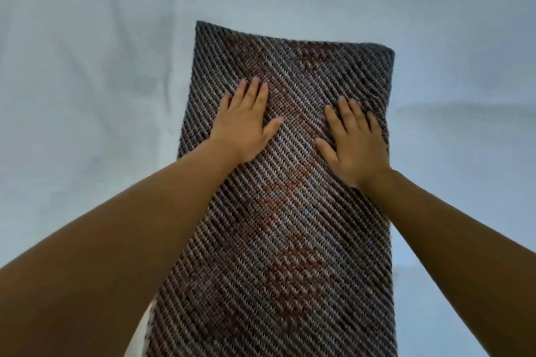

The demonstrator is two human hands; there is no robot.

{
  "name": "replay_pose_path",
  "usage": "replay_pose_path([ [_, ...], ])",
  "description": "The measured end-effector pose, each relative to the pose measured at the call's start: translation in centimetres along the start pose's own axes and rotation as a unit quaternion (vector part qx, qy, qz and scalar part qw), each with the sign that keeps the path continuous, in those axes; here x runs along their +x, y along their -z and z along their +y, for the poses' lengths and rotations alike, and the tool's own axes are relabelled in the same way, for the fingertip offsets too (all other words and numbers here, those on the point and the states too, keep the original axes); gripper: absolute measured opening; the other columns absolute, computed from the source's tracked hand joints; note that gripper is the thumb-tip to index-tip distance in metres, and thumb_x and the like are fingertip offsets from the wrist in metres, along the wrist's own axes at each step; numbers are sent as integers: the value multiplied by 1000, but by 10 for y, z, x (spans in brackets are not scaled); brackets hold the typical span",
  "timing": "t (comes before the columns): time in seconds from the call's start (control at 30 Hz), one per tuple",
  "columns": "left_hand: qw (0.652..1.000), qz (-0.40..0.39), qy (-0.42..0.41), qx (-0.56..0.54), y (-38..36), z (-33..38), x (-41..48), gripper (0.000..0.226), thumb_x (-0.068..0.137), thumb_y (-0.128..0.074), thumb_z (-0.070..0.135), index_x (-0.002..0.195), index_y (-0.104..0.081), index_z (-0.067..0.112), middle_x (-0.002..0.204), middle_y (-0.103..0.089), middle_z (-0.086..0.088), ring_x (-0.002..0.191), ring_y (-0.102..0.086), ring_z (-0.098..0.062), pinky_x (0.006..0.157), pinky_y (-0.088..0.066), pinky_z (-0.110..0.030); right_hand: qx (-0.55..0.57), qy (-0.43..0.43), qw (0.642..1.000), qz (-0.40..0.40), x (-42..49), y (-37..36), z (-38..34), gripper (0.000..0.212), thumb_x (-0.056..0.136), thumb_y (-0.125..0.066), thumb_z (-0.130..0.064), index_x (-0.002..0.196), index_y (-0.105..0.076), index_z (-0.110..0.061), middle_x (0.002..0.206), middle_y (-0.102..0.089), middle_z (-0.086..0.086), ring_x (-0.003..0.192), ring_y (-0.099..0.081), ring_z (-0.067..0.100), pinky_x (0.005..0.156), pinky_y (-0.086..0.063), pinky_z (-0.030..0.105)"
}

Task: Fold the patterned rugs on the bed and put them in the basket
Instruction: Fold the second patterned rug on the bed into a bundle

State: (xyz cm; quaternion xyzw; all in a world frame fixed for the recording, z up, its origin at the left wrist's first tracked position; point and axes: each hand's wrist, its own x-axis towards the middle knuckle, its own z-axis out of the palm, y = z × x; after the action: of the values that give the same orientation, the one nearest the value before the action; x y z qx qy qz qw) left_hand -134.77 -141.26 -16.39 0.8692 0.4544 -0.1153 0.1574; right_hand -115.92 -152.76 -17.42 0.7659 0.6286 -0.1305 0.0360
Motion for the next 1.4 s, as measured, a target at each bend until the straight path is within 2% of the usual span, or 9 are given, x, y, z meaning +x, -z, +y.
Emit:
replay_pose_path([
  [0.27,995,-24,-1,94,35,-35,110,105,70,-16,84,147,11,17,158,6,-5,144,7,-25,113,4,-51,-49,-98,994,-10,116,28,39,74,90,-14,-64,148,3,-22,158,4,10,145,2,29,113,-6,53],
  [0.4,991,-23,-32,131,31,-43,122,107,67,-12,82,147,-6,12,155,-13,-14,143,-10,-30,114,-1,-49,-38,-70,989,-122,143,24,54,81,84,-9,-72,146,15,-26,157,16,9,144,13,26,113,8,53],
  [0.5,987,3,-11,161,21,-33,120,97,76,-26,77,140,-24,3,141,-33,-21,133,-28,-36,115,-8,-50,-25,-70,989,-125,143,19,54,81,84,-11,-71,146,14,-26,157,16,10,144,14,26,114,7,51],
  [0.63,983,-53,7,177,43,-28,135,97,66,-39,83,123,-45,5,117,-57,-17,114,-49,-34,109,-20,-50,-42,-61,991,-110,145,30,49,87,83,-27,-71,147,-8,-15,154,-12,17,140,-13,34,110,-15,53],
  [0.8,973,-147,-47,174,82,-36,129,67,65,-62,72,95,-59,12,86,-62,-5,82,-57,-26,67,-41,-33,-61,-33,977,-199,151,71,48,67,79,-57,-60,121,-40,-11,119,-55,13,110,-50,34,97,-30,49],
  [0.9,972,-133,-41,191,95,-41,102,37,69,-72,48,79,-62,13,69,-59,-1,66,-57,-22,53,-39,-26,-89,-2,986,-140,130,80,39,29,86,-59,-38,93,-48,-13,103,-61,10,86,-51,28,76,-36,37],
  [0.97,974,-103,-28,199,101,-41,82,24,72,-67,35,77,-63,12,66,-56,-1,60,-54,-19,51,-38,-25,-83,-12,993,-88,109,83,35,21,87,-56,-28,94,-47,-11,99,-59,11,78,-47,27,65,-35,33],
  [1.13,980,-11,-13,198,113,-43,13,29,85,-53,43,81,-56,14,71,-52,-1,70,-53,-24,63,-40,-32,-67,-22,997,27,44,100,31,24,83,-56,-18,101,-46,-6,98,-54,16,77,-50,31,60,-35,33],
  [1.4,988,105,9,113,112,-25,-147,14,83,-51,17,78,-38,16,73,-51,-3,63,-47,-25,58,-36,-30,-34,-4,992,125,-101,129,-2,27,76,-62,-9,96,-46,-4,97,-49,17,68,-49,33,52,-30,32],
])
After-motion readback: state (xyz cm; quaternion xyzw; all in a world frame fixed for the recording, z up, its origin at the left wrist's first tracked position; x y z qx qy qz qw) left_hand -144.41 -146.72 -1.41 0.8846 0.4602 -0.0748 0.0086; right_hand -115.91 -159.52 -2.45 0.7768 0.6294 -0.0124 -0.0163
